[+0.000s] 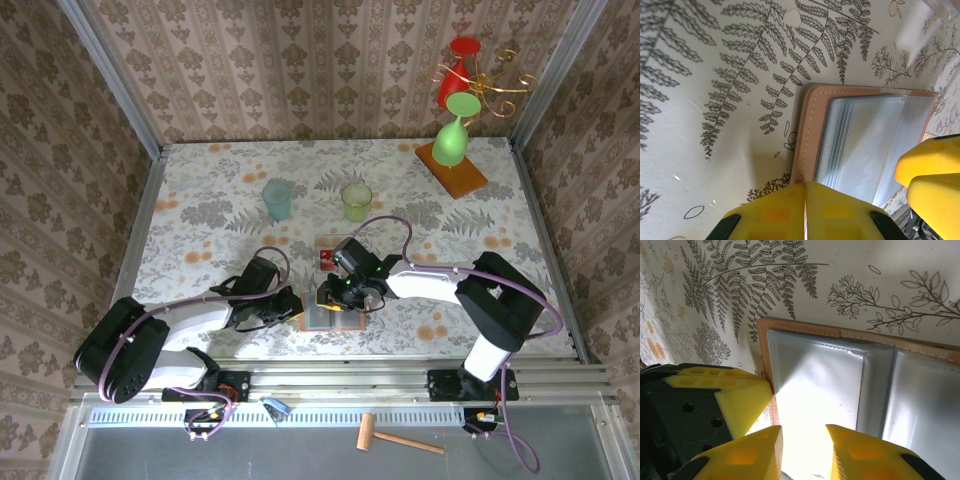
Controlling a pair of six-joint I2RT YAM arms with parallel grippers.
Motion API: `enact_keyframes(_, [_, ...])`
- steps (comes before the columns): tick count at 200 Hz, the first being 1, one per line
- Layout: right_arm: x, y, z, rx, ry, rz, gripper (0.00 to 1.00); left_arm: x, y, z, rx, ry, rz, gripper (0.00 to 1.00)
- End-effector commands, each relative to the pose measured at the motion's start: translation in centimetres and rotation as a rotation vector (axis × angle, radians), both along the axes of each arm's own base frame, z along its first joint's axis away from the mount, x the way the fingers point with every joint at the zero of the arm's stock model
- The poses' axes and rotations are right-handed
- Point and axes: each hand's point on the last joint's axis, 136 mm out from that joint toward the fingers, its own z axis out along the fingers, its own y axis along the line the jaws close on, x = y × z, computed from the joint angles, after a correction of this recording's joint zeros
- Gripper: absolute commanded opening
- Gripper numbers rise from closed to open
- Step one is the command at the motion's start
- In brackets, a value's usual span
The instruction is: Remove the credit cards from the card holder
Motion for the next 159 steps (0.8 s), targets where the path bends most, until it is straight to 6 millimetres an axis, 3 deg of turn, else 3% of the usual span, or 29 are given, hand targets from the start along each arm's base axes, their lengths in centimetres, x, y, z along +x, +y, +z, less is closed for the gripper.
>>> enact_keyframes(1, [-0.9,0.0,-0.9,-0.008,0.038,0.008,0.28,-0.3,0.5,-0.6,0.014,0.017,0.000,0.09])
enact_keyframes(159, [-1.7,-0.4,-1.9,-0.053,0.061,0.026,0.30,-0.5,0.6,-0.7,0.022,0.021,-0.001,0.09])
